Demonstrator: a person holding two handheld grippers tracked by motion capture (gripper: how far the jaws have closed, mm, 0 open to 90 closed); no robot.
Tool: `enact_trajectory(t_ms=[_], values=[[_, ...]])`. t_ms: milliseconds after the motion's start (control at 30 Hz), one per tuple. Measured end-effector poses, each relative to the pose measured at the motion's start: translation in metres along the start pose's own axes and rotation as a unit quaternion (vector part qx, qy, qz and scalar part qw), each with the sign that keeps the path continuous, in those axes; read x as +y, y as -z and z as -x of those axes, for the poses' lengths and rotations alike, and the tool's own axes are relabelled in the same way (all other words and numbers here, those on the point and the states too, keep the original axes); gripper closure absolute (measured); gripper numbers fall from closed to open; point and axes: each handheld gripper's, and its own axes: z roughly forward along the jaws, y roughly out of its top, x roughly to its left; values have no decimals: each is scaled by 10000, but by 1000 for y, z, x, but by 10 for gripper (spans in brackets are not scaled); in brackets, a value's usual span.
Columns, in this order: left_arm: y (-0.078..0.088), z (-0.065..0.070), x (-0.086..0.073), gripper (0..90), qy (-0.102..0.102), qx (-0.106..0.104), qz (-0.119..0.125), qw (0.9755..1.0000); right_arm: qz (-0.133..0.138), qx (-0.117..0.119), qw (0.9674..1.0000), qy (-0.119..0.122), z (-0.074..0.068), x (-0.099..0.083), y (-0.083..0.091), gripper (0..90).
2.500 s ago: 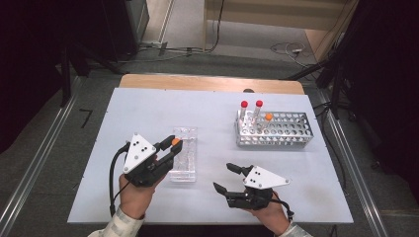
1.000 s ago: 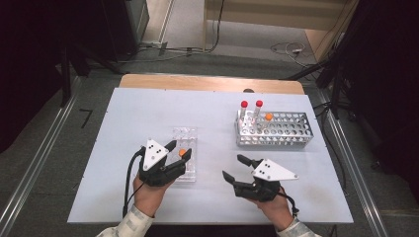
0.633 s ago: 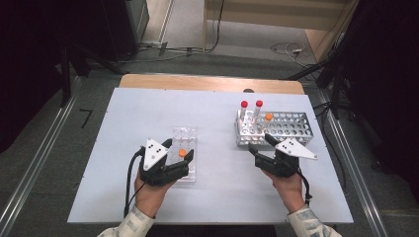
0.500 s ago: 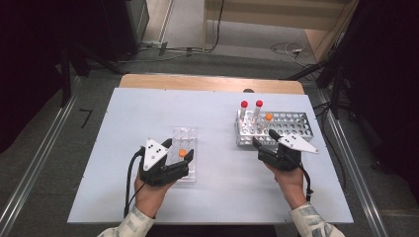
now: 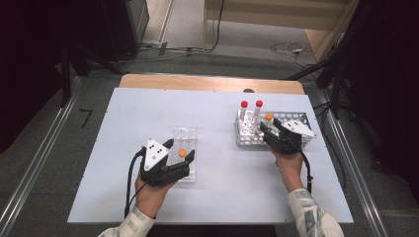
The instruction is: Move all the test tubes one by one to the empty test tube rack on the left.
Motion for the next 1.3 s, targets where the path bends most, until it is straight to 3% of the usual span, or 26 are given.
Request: enact_trajectory(t_ms=[400, 833, 1100, 1300], values=[[-1, 0, -1, 268, 3, -17, -19, 10000, -71, -49, 10000, 19, 0, -4, -14, 637], [0, -1, 0, 264, 6, -14, -2, 10000, -37, -103, 9999, -15, 1, -5, -15, 711], [-1, -1, 0, 209, 54, 33, -21, 10000, 414, -144, 9990, 77, 1, 13, 5, 711], [-1, -1, 0, 205, 57, 16, -21, 10000, 775, -87, 9970, -2, 2, 29, 24, 711]])
